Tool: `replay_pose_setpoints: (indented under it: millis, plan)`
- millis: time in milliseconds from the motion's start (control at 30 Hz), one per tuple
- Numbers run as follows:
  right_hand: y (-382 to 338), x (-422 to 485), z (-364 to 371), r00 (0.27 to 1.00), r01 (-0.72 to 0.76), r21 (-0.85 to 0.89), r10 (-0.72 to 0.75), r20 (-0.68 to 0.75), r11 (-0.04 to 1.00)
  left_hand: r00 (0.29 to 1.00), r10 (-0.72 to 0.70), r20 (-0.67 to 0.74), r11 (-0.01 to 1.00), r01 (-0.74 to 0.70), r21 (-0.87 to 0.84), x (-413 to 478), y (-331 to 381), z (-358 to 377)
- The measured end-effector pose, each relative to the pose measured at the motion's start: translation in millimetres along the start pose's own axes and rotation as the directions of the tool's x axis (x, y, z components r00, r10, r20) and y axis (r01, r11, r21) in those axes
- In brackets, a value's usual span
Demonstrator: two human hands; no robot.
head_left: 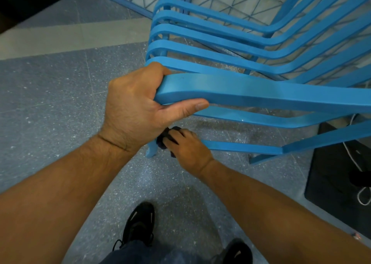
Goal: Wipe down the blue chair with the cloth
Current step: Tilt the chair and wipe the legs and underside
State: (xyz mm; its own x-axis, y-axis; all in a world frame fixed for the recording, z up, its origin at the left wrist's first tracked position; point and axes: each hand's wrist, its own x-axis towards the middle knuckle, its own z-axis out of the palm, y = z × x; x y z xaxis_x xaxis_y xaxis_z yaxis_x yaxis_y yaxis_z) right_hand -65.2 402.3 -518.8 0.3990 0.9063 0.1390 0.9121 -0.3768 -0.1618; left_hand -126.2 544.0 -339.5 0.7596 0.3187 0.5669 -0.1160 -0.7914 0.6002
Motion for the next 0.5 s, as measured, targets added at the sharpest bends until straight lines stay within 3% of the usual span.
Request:
replay_pose_setpoints:
  millis: [167,367,433,500]
  plan:
    - [45,-34,-13,0.999,-0.013,-0.046,0.014,0.029,0.999,1.000,-0.002,-0.018,0.999,0.003,0.032,-1,-1,1]
    - [-5,7,-2,0.999,0.020,0.068,-0.016,-0.046,0.997,1.000,0.000,-0.002,1.000,0.000,0.012,0,-2,1]
    - [-10,11,3,0.998,-0.029,0.081,0.033,-0.047,0.996,1.000,-0.007,-0.004,1.000,0.007,0.004,0,-1,0]
    - [-15,14,9,0.985,-0.170,0.060,0.172,-0.027,0.984,1.000,-0.014,-0.004,1.000,0.014,-0.003,1,-1,0]
